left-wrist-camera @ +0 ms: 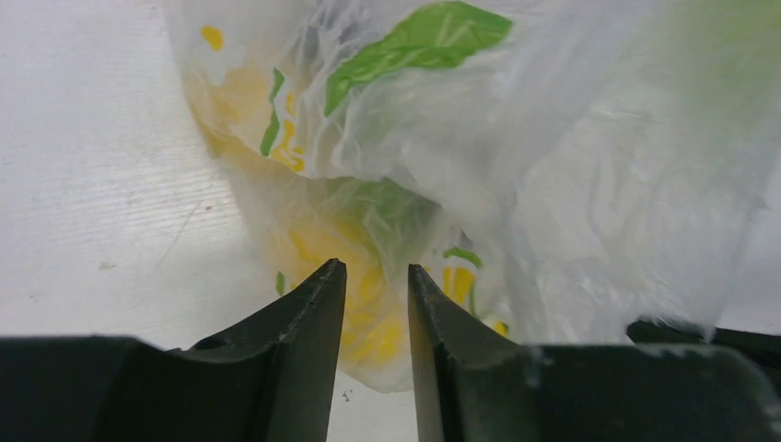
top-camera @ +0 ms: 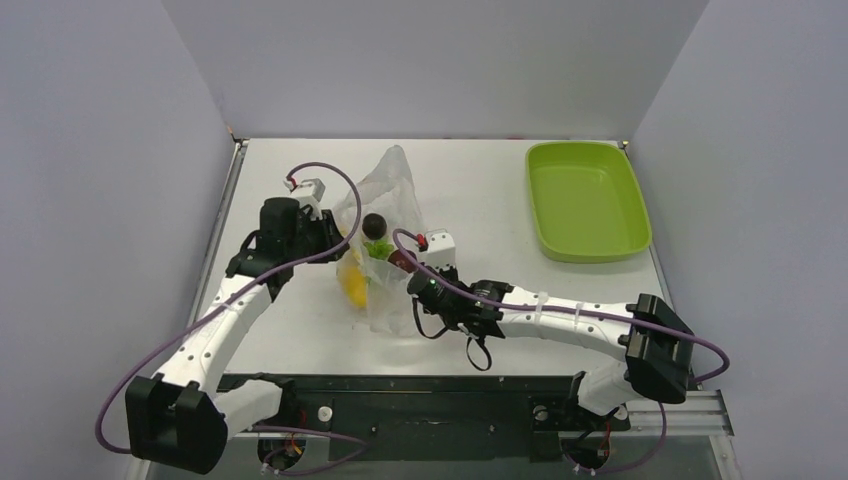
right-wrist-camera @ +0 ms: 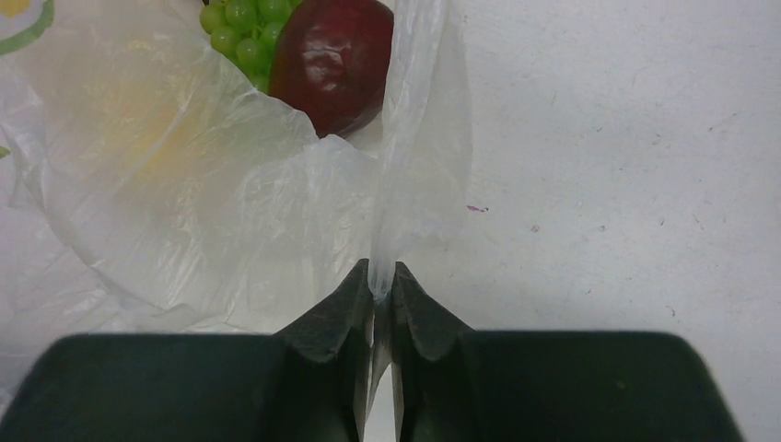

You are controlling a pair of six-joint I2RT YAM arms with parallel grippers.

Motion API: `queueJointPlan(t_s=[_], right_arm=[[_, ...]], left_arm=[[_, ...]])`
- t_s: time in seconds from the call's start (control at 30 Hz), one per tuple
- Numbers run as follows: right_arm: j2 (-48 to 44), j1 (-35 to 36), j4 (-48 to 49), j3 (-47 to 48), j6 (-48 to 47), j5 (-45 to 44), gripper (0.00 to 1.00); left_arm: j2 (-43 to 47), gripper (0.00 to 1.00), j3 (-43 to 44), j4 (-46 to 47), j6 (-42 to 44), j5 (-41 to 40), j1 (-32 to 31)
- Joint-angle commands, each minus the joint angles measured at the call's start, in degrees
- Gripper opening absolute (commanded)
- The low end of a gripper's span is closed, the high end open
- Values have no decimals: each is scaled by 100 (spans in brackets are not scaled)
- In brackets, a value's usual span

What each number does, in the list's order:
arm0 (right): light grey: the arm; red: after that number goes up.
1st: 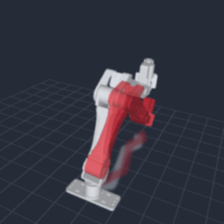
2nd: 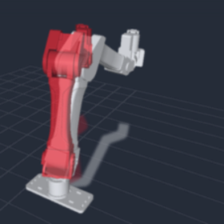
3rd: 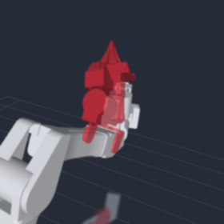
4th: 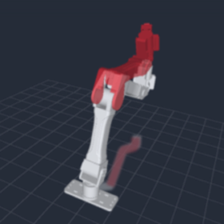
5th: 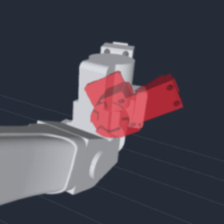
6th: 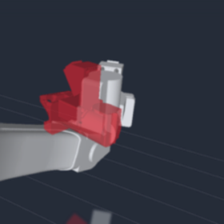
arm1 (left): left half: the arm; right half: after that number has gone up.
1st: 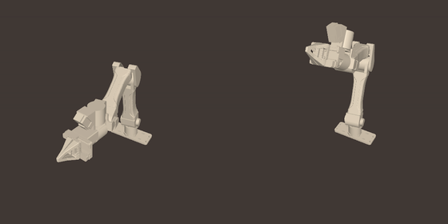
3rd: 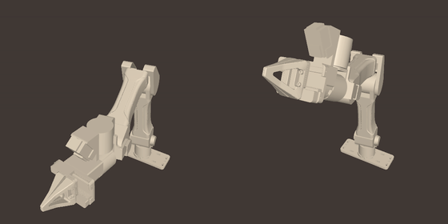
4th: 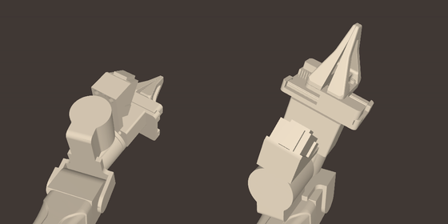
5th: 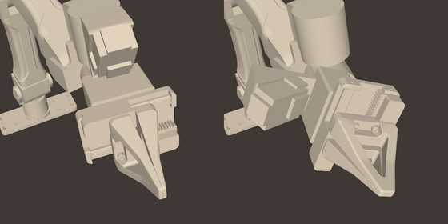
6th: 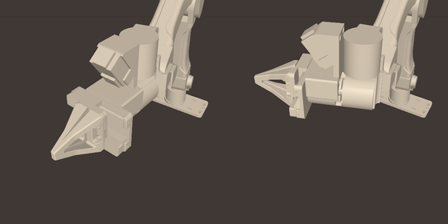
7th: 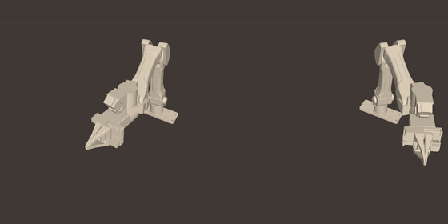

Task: Take the fake fruits out of the plastic bag

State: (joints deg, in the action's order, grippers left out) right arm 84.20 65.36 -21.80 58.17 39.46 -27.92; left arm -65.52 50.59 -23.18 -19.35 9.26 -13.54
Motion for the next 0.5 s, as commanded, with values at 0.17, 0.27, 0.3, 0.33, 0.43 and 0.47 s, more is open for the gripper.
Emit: queueJointPlan(t_s=[0.17,0.27,0.3,0.33,0.43,0.47], right_arm=[[-899,12,-478,672,-329,-757,25],[-949,3,-512,959,-485,-830,34],[-910,3,-510,1029,-524,-825,35],[-877,-2,-503,1179,-599,-815,36],[-553,-48,-445,1590,-725,-749,37],[-475,-82,-447,1679,-755,-671,37]], left_arm=[[1176,45,-153,738,265,471,-109],[1055,48,120,681,183,636,-151],[1009,49,231,663,167,662,-174],[908,49,271,700,98,651,-179],[510,51,314,805,30,693,-219],[415,52,343,703,112,697,-232]])
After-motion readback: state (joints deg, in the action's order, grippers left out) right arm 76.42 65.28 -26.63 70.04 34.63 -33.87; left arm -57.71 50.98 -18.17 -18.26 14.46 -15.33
